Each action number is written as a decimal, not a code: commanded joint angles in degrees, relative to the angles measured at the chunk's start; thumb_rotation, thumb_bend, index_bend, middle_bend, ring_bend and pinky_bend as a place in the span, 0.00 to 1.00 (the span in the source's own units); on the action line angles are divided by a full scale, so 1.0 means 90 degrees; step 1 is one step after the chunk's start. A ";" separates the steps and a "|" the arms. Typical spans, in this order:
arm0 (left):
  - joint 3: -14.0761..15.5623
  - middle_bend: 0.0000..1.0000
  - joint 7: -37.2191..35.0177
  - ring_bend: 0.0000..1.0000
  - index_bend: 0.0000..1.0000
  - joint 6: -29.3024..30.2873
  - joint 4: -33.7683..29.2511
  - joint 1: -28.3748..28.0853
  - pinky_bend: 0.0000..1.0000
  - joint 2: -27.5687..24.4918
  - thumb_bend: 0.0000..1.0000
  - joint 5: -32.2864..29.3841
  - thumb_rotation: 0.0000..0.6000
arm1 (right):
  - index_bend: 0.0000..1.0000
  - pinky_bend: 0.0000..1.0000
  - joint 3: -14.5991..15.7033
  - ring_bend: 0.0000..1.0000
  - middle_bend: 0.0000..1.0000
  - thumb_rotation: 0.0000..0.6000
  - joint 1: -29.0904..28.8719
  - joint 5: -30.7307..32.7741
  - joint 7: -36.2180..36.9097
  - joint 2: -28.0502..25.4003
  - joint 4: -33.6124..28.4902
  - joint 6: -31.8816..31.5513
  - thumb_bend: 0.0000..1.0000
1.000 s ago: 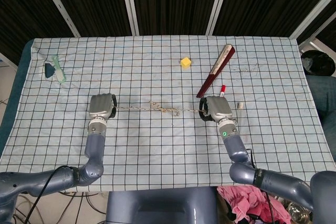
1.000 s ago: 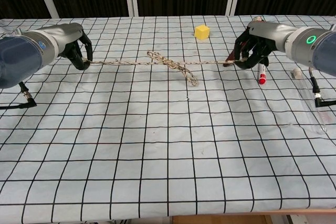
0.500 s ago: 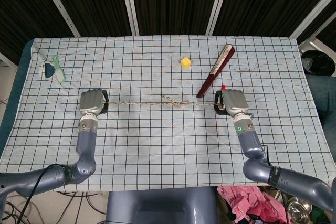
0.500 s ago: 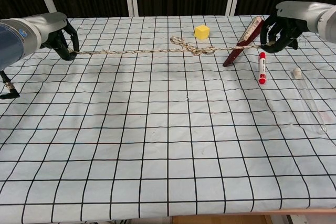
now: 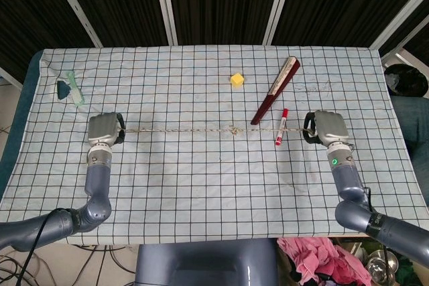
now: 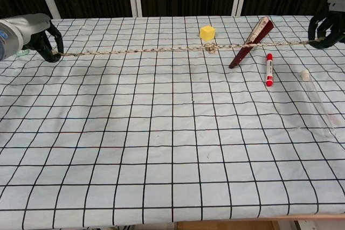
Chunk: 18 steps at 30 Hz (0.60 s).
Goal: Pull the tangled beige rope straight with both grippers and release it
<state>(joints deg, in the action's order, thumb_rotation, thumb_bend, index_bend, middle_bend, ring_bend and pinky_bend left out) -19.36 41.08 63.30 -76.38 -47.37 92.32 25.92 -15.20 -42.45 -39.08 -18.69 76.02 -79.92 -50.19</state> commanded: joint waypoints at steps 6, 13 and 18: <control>0.0059 0.94 -0.0100 0.99 0.64 -0.0081 0.0130 0.0048 1.00 -0.0059 0.46 0.0074 1.00 | 0.73 0.65 0.0087 0.74 0.64 1.00 0.0167 -0.0052 0.0248 -0.0175 0.0205 0.0128 0.51; 0.0127 0.94 -0.0145 0.99 0.64 -0.0201 0.0337 0.0088 1.00 -0.0020 0.46 0.0029 1.00 | 0.74 0.65 0.0125 0.74 0.64 1.00 0.0228 0.0050 0.0434 -0.0165 0.0490 0.0348 0.51; 0.0167 0.95 -0.0201 0.99 0.64 -0.0298 0.0465 0.0109 1.00 0.0004 0.46 0.0054 1.00 | 0.74 0.65 0.0146 0.74 0.64 1.00 0.0242 0.0058 0.0484 -0.0132 0.0672 0.0396 0.51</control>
<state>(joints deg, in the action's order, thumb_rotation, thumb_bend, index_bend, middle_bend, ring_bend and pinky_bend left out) -17.91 39.33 60.70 -72.27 -46.43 92.33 26.37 -13.96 -40.33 -38.63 -14.44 74.75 -74.09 -46.76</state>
